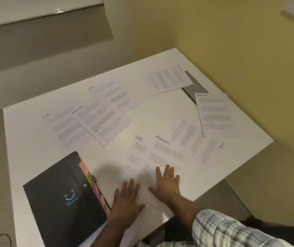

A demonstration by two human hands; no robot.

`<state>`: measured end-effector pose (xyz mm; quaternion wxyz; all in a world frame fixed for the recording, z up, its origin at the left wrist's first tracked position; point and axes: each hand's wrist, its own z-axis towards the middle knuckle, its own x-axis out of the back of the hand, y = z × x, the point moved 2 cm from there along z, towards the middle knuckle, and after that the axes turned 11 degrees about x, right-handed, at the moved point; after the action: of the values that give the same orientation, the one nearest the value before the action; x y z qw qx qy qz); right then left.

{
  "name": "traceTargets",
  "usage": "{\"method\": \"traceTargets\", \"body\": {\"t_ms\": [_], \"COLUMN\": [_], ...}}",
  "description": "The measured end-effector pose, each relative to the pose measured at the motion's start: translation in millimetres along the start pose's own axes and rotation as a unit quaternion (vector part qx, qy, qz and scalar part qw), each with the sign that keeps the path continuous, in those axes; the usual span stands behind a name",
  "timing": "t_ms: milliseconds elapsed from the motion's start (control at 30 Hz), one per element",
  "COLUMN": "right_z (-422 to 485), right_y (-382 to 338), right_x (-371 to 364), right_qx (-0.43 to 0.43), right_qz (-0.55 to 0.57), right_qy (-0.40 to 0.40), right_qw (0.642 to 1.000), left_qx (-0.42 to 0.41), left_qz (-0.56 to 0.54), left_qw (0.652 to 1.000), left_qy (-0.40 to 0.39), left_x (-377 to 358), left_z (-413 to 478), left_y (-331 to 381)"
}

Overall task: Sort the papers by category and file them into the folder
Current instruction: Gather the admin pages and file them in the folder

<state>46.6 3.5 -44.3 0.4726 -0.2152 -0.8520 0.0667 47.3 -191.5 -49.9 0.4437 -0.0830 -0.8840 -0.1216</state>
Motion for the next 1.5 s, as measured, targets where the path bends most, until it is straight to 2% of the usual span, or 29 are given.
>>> {"method": "traceTargets", "body": {"t_ms": [133, 233, 333, 433, 500, 600, 700, 867, 1000, 1167, 1233, 1367, 1500], "right_z": [19, 20, 22, 31, 39, 52, 66, 89, 107, 119, 122, 126, 126], "right_y": [13, 41, 88, 135, 166, 207, 248, 312, 341, 351, 352, 351, 357], "right_x": [29, 45, 64, 99, 121, 150, 177, 216, 239, 249, 249, 254, 257], "right_qx": [0.059, 0.062, 0.061, 0.056, 0.052, 0.051, 0.009, -0.146, -0.253, -0.307, -0.308, -0.297, -0.286], "right_qz": [-0.020, -0.025, -0.047, -0.017, -0.010, 0.003, 0.008, 0.069, 0.138, 0.159, 0.149, 0.195, 0.223], "right_qy": [0.007, 0.030, 0.065, 0.058, 0.085, 0.098, 0.114, 0.164, 0.180, 0.150, 0.133, 0.127, 0.144], "right_qw": [0.998, 0.997, 0.995, 0.997, 0.995, 0.994, 0.993, 0.973, 0.940, 0.926, 0.930, 0.926, 0.921], "left_qx": [0.044, 0.088, 0.153, 0.220, 0.245, 0.222, 0.162, 0.033, -0.022, -0.027, -0.015, -0.008, -0.002], "left_qz": [-0.002, -0.005, -0.023, -0.037, -0.043, -0.007, 0.019, 0.016, 0.031, 0.064, 0.056, 0.034, 0.013], "left_qw": [0.999, 0.996, 0.988, 0.973, 0.967, 0.974, 0.987, 0.999, 0.998, 0.992, 0.990, 0.989, 0.989], "left_qy": [-0.021, -0.020, 0.016, 0.049, 0.058, 0.038, 0.009, -0.035, -0.058, -0.108, -0.126, -0.141, -0.144], "left_x": [16, 24, 36, 45, 53, 62, 82, 97, 101, 115, 114, 116, 117], "left_z": [16, 31, 42, 46, 47, 55, 72, 104, 132, 149, 148, 144, 142], "left_y": [1, 4, 22, 55, 83, 135, 191, 264, 296, 327, 334, 333, 329]}}
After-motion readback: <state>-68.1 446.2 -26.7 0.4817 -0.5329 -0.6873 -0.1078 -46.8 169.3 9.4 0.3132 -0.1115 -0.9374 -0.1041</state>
